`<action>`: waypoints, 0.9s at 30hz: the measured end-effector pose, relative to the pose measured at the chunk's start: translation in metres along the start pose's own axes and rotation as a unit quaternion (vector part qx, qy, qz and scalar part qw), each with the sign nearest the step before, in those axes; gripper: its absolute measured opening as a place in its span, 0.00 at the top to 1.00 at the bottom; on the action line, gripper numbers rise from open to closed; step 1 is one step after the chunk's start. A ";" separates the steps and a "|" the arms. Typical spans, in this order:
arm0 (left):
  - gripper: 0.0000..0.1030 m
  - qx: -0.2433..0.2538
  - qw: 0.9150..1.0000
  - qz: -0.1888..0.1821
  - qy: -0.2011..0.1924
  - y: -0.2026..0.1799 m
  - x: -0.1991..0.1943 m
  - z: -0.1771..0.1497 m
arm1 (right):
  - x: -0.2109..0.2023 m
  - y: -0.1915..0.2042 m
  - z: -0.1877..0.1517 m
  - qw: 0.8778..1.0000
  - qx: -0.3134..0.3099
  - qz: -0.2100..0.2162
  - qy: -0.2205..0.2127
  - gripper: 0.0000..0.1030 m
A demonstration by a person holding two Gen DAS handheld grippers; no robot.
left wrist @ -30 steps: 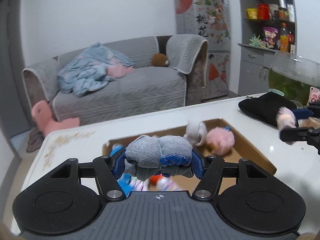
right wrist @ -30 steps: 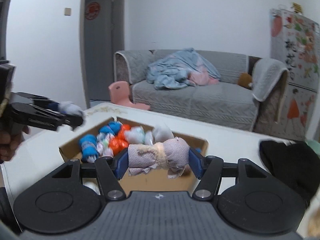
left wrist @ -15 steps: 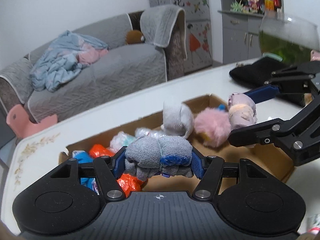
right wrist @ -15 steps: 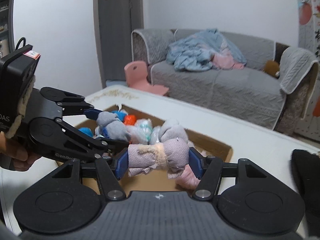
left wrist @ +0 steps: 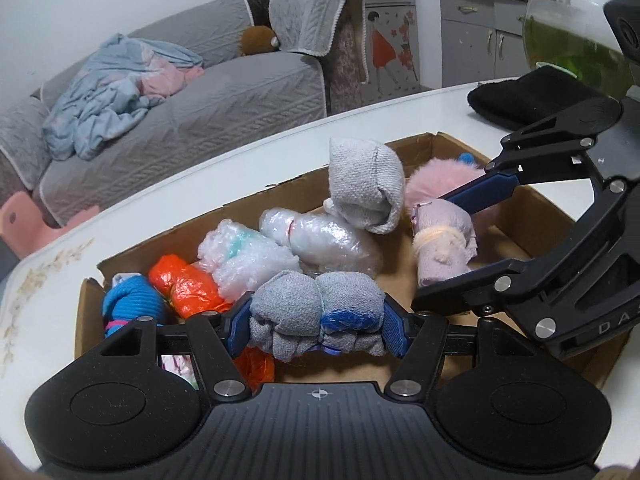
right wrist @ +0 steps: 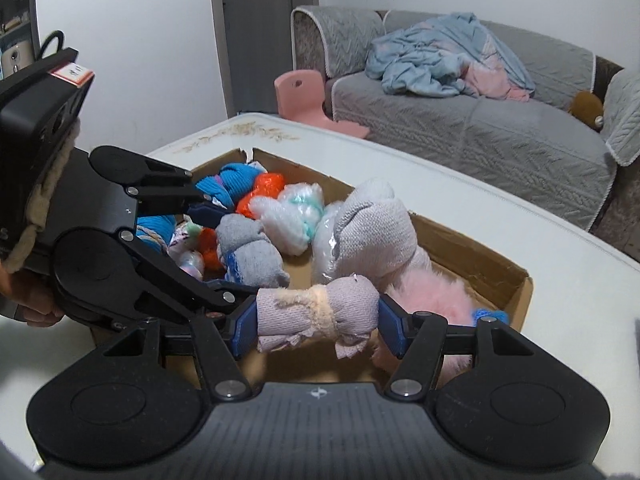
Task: Organize objects
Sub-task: 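Carry both sock rolls over the tray and lower them in, then open both grippers to release the sock rolls in the tray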
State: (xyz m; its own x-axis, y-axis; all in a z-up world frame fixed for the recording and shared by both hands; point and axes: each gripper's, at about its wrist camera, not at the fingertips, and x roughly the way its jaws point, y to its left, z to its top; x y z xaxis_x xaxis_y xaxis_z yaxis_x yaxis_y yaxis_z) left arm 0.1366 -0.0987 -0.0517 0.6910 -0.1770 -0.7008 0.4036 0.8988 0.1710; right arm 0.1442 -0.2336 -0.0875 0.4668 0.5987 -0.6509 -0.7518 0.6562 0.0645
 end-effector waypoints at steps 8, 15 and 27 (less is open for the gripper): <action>0.33 0.016 1.000 0.010 0.001 -0.004 0.004 0.001 | 0.005 -0.006 0.003 1.000 -0.011 0.003 0.020 0.43; 0.32 0.037 0.999 0.020 0.008 -0.007 0.007 0.000 | 0.010 -0.002 0.005 0.998 -0.039 0.004 0.040 0.43; 0.27 0.079 0.996 0.032 0.028 -0.009 0.011 0.001 | 0.017 0.005 0.008 0.994 -0.091 -0.013 0.068 0.42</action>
State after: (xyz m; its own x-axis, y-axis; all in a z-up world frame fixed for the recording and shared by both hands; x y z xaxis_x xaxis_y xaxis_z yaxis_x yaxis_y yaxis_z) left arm 0.1412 -0.1095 -0.0604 0.6855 -0.0952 -0.7218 0.4530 0.8319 0.3206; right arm 0.1523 -0.2169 -0.0921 0.4288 0.5081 -0.7470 -0.8180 0.5693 -0.0824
